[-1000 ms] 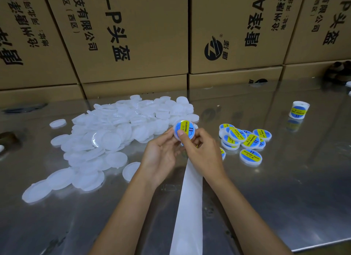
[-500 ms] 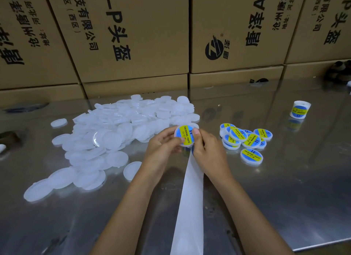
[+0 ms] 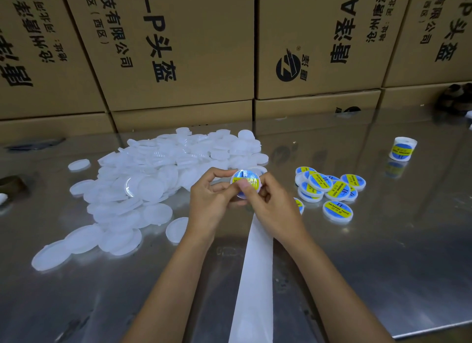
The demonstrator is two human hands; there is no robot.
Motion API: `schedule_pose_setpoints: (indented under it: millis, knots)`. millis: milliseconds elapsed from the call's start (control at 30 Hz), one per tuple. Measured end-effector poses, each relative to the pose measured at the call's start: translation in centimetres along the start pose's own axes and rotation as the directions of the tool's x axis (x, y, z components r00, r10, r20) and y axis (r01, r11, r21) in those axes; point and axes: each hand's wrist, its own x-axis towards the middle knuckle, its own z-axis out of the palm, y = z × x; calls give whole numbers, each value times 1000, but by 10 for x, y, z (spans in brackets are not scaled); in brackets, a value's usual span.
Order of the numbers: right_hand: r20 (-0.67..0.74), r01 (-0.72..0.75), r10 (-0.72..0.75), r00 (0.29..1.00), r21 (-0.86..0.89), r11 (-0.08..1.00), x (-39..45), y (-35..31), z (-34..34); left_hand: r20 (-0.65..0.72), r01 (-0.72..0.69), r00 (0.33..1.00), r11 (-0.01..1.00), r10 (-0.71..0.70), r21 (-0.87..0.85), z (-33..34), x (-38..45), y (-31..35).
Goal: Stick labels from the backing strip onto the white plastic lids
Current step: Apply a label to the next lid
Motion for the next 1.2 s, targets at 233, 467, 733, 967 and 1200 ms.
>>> schedule_pose_setpoints:
  millis: [233,467,733,967,1200]
  knots:
    - [-38,72,-78,996,-143,987,-1,3,-1,-70,11,997,1000,-12,-16,2,1,1]
    - [-148,81,-95,984,-98,992,3,2,-5,72,29,997,998,-25,-58,3,-2,-2]
    - [-207,67,-72,976,-27,997,4,5,-6,232,33,972,999,-35,13,4,-3,-2]
    - [-110,50,-35,993,136,990,2,-2,-4,144,40,989,999,-38,-15,3,-3,-1]
    - [7,-7,7,1000,-57,998,-2,2,0,-1,34,999,998,-34,-48,1,-2,-2]
